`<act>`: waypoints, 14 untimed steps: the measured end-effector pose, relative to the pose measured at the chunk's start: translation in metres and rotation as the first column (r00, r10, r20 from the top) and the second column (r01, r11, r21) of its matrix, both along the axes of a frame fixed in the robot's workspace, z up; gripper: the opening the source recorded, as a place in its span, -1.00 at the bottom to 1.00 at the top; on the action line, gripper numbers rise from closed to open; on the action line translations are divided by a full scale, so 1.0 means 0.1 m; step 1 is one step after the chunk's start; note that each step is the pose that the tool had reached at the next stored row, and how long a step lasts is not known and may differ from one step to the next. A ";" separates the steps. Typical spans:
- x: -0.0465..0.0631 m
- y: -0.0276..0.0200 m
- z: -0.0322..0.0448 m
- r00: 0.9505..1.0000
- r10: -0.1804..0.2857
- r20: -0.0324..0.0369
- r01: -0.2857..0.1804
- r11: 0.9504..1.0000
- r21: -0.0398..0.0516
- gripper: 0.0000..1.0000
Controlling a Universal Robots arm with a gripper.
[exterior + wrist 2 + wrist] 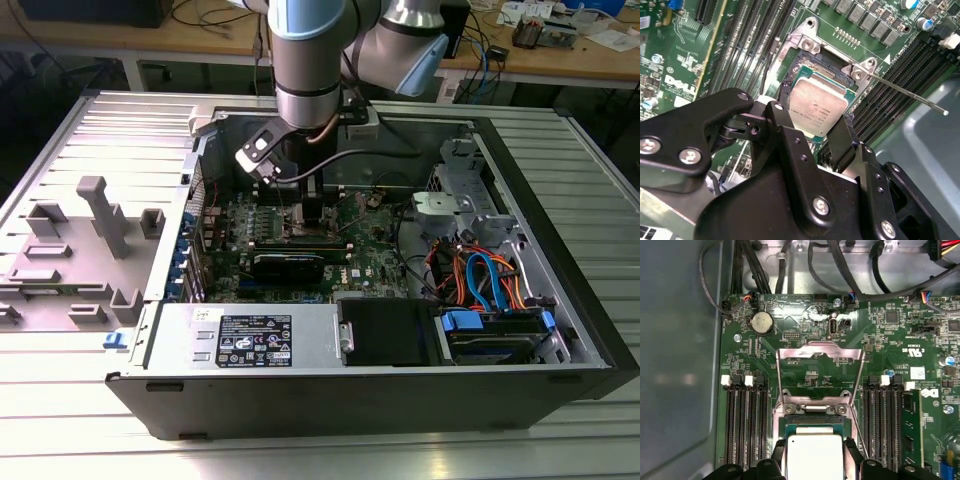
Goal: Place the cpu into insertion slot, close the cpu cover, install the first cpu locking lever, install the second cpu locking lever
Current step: 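Place the cpu into insertion slot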
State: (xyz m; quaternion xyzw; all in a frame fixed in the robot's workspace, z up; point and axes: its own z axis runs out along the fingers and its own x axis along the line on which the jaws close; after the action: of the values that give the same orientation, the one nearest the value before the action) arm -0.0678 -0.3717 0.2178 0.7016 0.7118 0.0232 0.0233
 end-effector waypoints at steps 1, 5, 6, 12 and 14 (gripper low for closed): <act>0.00 0.002 -0.012 1.000 0.000 0.000 0.000 1.000 0.000 0.08; 0.00 0.008 -0.065 1.000 -0.001 -0.006 0.001 1.000 -0.003 0.08; 0.00 0.008 -0.074 1.000 -0.003 -0.011 0.003 1.000 -0.005 0.08; 0.01 0.002 -0.163 1.000 -0.023 -0.015 0.023 1.000 -0.008 0.08; 0.01 -0.001 -0.165 1.000 -0.024 -0.015 0.024 1.000 -0.009 0.08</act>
State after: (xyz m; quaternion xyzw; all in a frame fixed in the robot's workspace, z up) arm -0.0670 -0.3719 0.2014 0.7101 0.7036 0.0142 0.0214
